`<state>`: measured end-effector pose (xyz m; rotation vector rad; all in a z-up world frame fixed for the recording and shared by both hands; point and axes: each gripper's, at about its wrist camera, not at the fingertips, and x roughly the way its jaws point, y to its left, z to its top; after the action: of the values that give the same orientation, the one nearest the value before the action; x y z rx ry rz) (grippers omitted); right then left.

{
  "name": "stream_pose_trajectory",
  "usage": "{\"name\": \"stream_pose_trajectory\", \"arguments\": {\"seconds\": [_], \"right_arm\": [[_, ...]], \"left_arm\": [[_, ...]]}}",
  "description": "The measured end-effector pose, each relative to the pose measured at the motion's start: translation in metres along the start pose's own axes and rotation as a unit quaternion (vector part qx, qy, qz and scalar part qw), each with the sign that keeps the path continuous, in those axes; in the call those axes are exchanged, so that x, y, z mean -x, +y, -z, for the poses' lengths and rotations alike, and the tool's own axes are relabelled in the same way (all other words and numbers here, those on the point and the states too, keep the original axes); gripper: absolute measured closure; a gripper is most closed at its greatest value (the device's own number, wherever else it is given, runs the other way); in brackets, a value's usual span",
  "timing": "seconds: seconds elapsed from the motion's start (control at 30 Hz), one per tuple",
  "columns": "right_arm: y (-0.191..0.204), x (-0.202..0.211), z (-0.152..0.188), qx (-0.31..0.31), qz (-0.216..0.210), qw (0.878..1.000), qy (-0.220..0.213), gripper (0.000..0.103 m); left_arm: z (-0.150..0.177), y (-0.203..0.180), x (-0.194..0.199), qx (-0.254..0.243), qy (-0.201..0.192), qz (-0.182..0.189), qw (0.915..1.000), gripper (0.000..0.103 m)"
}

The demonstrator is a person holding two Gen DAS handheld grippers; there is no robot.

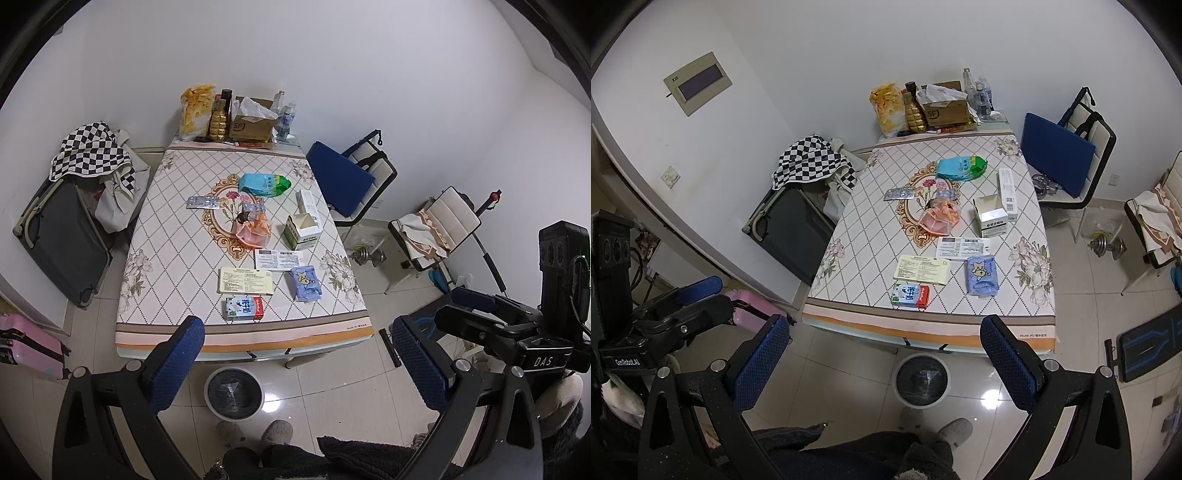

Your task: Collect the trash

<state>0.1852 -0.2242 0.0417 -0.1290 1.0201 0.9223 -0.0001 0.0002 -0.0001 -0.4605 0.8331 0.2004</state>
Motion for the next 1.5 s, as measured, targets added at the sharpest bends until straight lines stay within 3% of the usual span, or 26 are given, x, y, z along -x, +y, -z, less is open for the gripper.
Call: {"name": "stream_pose_trajectory", "arguments": {"seconds": [0.53, 1.5], "right_arm": [[0.001, 0.002, 0.001, -0.001, -0.002, 1.0, 0.0, 0.0], [0.0, 0.005, 0.007, -0.001, -0.004, 1.0, -0.002, 0.0]], "left_arm": [[-0.013, -0.012, 0.001, 0.0, 0.0, 0.002, 1.0, 0.0], [0.001, -0.022, -0.002, -0.003, 0.0, 0.012, 0.9999, 0.0]]}}
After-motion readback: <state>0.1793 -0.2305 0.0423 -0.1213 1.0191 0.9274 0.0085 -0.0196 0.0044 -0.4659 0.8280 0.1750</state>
